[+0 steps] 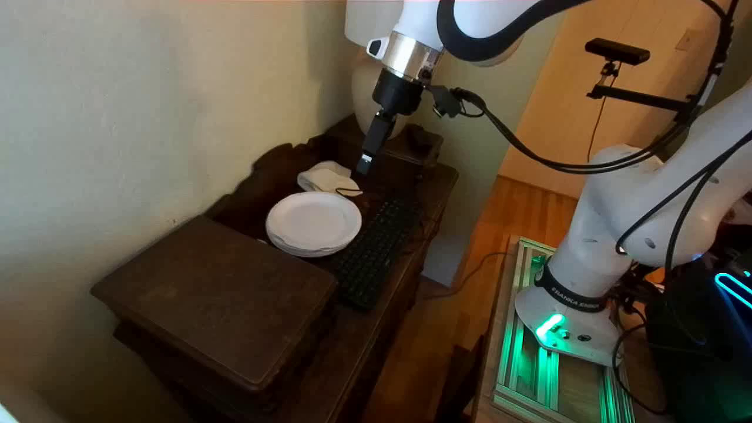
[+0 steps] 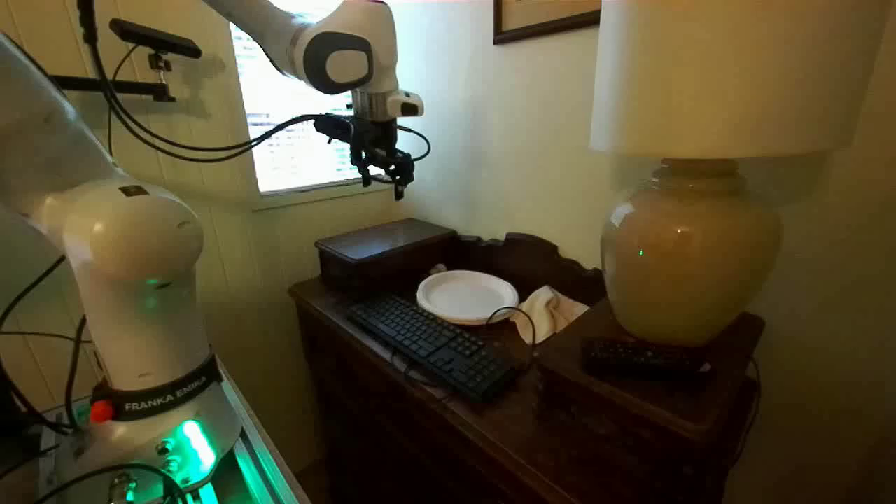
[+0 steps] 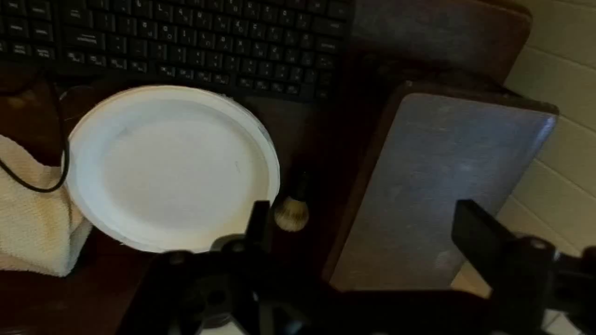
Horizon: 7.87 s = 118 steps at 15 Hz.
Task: Press the keys on the keyboard
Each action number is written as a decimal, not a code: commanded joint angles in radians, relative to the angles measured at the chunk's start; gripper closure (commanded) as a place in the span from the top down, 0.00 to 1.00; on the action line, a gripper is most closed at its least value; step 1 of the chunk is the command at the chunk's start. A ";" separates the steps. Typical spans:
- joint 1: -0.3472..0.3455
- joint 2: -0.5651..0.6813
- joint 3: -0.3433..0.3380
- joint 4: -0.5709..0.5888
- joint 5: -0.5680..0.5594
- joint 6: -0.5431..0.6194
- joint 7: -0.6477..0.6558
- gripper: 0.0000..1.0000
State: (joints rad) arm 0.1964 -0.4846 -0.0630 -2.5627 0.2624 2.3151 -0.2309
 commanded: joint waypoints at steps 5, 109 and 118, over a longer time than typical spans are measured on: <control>-0.013 0.001 0.012 0.002 0.007 -0.003 -0.005 1.00; -0.147 0.633 0.108 -0.012 -0.159 0.292 0.294 0.00; -0.146 0.690 0.104 -0.003 -0.172 0.349 0.303 0.00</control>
State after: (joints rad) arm 0.0532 0.1835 0.0354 -2.5646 0.0805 2.6242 0.0602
